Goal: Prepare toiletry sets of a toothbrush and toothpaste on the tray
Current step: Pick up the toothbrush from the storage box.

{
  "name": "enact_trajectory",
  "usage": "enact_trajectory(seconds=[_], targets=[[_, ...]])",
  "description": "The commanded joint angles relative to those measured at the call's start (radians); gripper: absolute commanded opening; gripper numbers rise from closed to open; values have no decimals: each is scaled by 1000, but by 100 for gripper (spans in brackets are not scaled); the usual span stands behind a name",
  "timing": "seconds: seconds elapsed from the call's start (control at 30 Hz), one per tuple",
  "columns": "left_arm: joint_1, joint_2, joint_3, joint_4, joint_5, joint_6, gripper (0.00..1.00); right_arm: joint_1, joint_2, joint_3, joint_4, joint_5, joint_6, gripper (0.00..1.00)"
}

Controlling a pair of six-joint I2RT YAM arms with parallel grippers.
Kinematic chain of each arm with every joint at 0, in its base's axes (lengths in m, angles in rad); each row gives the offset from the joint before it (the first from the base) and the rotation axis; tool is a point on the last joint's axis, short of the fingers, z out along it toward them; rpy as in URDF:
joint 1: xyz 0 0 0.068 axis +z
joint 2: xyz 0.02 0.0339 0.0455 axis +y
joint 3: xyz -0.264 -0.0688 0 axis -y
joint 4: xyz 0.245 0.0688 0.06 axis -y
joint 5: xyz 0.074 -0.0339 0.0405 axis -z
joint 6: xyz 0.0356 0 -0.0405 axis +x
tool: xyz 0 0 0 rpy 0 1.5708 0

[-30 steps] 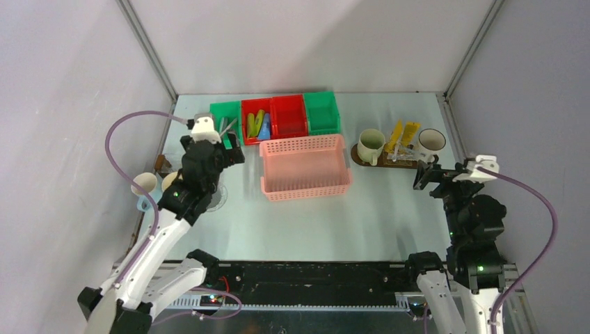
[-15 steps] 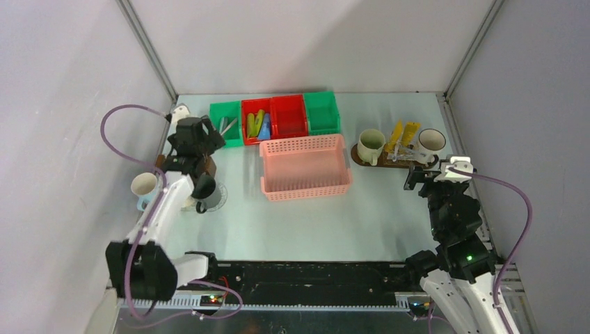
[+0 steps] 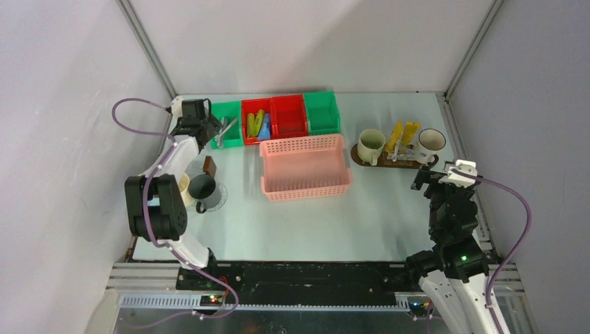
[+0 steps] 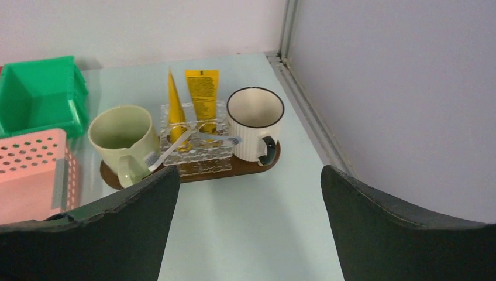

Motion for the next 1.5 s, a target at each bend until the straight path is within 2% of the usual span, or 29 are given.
enact_trajectory(seconds=[0.0, 0.2, 0.4, 0.8, 1.07, 1.23, 1.47], targets=[[8, 62, 71, 50, -25, -86, 76, -38, -43, -11, 66, -10, -2, 93], [9, 170, 131, 43, -12, -94, 74, -100, -62, -23, 79, -54, 11, 92], [8, 219, 128, 55, 7, -109, 72, -126, -53, -31, 91, -71, 18, 92], [3, 203, 88, 69, 37, -137, 67, -137, -32, -42, 98, -76, 20, 92], [2, 223, 76, 99, 71, -139, 57, -138, -27, -42, 99, -82, 27, 93], [3, 219, 53, 139, 90, -125, 56, -139, -27, -43, 95, -88, 29, 92], [3, 204, 42, 140, 90, -61, 60, -137, -35, -45, 94, -96, 32, 93]])
